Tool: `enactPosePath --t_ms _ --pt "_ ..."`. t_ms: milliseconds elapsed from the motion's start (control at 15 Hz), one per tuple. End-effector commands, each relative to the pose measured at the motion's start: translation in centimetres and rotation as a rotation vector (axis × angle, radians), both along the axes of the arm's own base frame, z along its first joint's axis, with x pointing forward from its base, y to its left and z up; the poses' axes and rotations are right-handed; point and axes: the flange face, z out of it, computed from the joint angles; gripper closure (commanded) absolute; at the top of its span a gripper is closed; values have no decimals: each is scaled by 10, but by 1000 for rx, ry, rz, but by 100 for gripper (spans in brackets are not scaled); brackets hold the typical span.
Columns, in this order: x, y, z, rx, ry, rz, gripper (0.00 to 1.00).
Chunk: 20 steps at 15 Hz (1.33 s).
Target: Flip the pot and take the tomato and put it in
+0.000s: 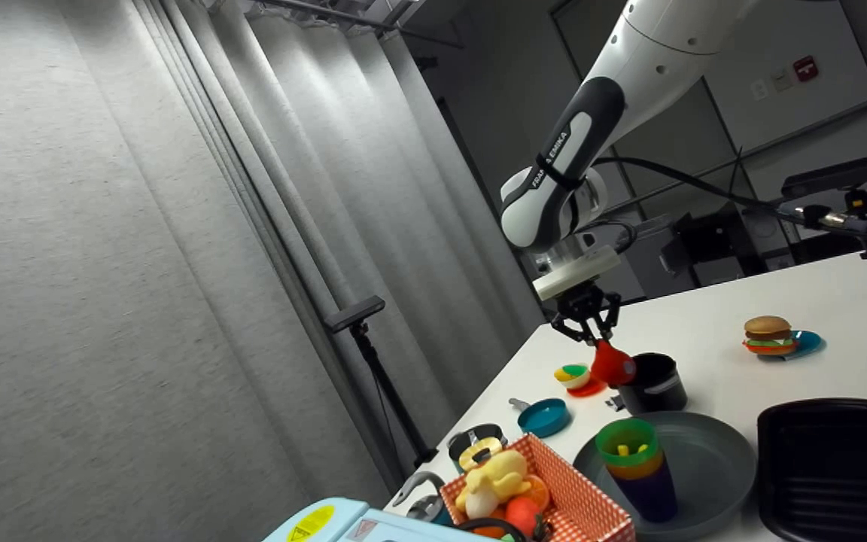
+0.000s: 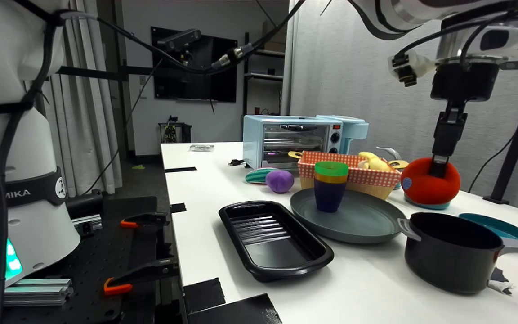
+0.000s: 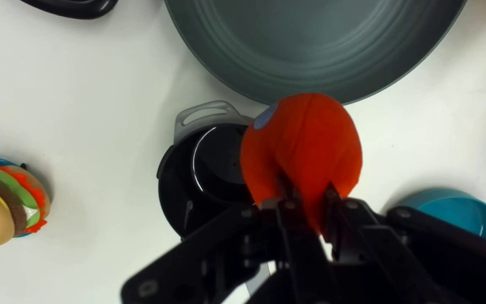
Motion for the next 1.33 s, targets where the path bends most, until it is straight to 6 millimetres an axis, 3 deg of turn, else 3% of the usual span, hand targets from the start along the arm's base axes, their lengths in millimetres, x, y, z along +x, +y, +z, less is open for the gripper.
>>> enactPosePath --t_ms 0,533,1133,1200,1267 --pt "11 -19 1 21 -10 -82 96" --pt "13 -55 8 14 -37 -200 96" --pt "-1 -71 1 8 -7 -242 96" --pt "-2 -72 1 12 2 -241 75" --pt "-3 -72 0 16 8 -241 60"
